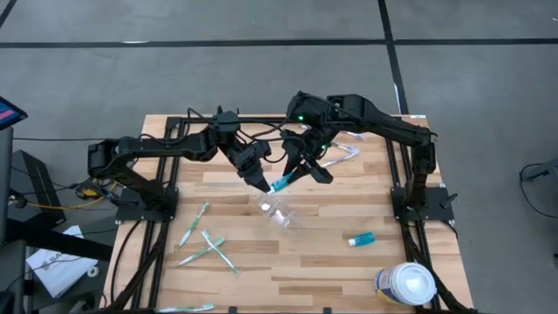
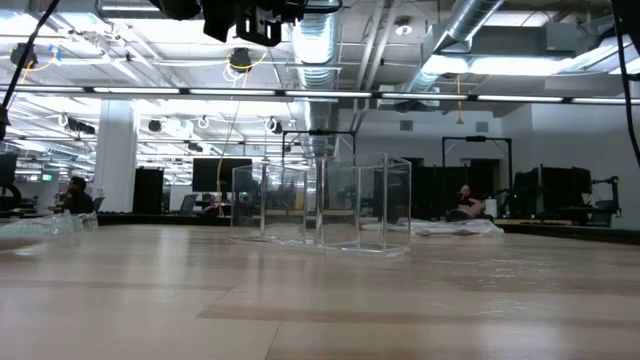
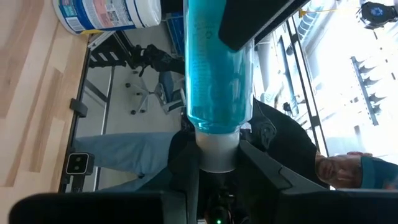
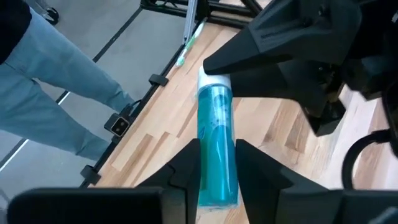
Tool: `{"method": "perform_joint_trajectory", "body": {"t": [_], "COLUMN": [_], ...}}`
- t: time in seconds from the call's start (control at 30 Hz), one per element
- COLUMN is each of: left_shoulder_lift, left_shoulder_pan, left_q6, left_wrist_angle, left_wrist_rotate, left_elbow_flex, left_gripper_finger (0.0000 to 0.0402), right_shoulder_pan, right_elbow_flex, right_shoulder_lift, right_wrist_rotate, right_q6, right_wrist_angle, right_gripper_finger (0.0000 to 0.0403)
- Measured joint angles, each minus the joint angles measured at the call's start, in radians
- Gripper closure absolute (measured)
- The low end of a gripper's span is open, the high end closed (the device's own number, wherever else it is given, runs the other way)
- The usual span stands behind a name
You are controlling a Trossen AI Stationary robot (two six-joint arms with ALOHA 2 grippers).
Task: Pick & Place toothbrushing station
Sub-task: Put the blue mouthwash bottle into the transparent organizer
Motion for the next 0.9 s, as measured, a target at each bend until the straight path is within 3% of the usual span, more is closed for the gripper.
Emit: {"method": "perform_joint_trajectory", "body": {"t": [0.3, 0.47, 0.63, 0.8, 0.9], "left_shoulder_lift": [0.0, -0.002, -0.001, -0.001, 0.0], "left_shoulder_pan": [0.0, 0.001, 0.002, 0.011, 0.019], "left_q6": [0.018, 0.029, 0.029, 0.036, 0.036], "left_wrist_angle": [0.013, 0.014, 0.015, 0.008, 0.006], "left_wrist_rotate": [0.004, 0.001, 0.008, 0.019, 0.023], "left_elbow_flex": [0.0, 0.0, 0.001, 0.0, 0.0], "left_gripper_finger": [0.0328, 0.0328, 0.0329, 0.0329, 0.0329], "right_shoulder_pan": [0.008, 0.004, -0.017, -0.031, -0.031], "right_elbow_flex": [-0.002, -0.002, -0.002, -0.001, 0.0], "right_shoulder_lift": [0.065, 0.067, 0.064, 0.06, 0.058], "right_wrist_rotate": [-0.049, -0.048, -0.059, -0.104, -0.106], "right_q6": [-0.026, -0.04, -0.004, 0.005, 0.004], "right_wrist_angle": [-0.054, -0.007, -0.002, 0.003, 0.003], "right_gripper_finger": [0.0279, 0.0348, 0.035, 0.0272, 0.0296]}}
